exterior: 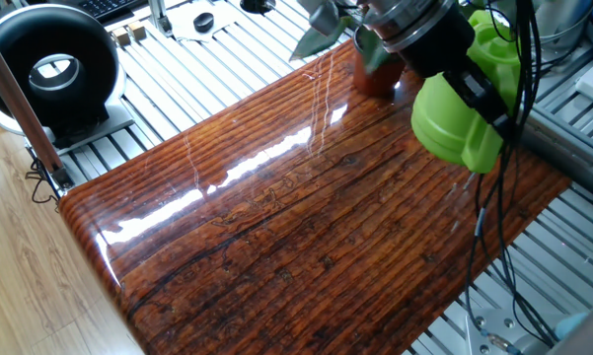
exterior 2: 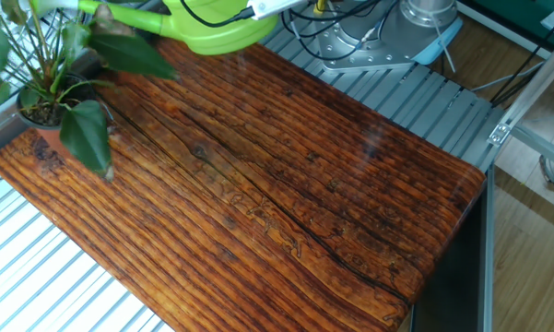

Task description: Water the plant

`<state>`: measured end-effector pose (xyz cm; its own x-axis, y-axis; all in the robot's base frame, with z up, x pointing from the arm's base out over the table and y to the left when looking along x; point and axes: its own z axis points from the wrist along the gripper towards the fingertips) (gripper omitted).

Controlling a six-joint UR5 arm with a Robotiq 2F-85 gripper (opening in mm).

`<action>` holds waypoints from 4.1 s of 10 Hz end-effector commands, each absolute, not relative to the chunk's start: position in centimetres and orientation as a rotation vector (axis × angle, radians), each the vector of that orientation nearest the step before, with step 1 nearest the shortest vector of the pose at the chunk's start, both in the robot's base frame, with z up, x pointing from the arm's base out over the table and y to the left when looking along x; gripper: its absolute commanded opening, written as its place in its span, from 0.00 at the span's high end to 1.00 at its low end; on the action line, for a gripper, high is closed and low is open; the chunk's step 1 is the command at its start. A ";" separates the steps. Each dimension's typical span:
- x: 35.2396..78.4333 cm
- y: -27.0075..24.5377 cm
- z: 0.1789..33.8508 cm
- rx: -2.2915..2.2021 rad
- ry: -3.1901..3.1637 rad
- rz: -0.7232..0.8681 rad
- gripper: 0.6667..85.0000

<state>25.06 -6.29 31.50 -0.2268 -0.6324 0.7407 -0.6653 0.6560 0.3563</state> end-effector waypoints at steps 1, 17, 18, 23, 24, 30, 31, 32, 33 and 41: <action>26.0 -6.1 30.8 1.020 -1.940 0.051 0.99; 30.0 -2.0 25.0 0.883 -2.214 0.000 0.99; 30.1 -2.3 25.0 0.879 -2.215 0.016 0.99; 29.5 -2.6 25.6 0.865 -2.185 0.020 0.99; 29.3 -2.6 25.9 0.860 -2.173 0.017 0.99; 26.7 -2.3 28.6 0.809 -2.127 0.008 0.99; 26.5 -2.3 28.8 0.800 -2.129 0.008 0.99; 26.9 -2.8 28.6 0.797 -2.135 0.041 0.99; 27.2 -2.9 28.4 0.805 -2.143 0.050 0.99; 30.1 -2.3 25.5 0.898 -2.278 0.059 0.99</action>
<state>29.63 -2.27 25.74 -0.5250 -0.5785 0.6242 -0.6072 0.7685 0.2016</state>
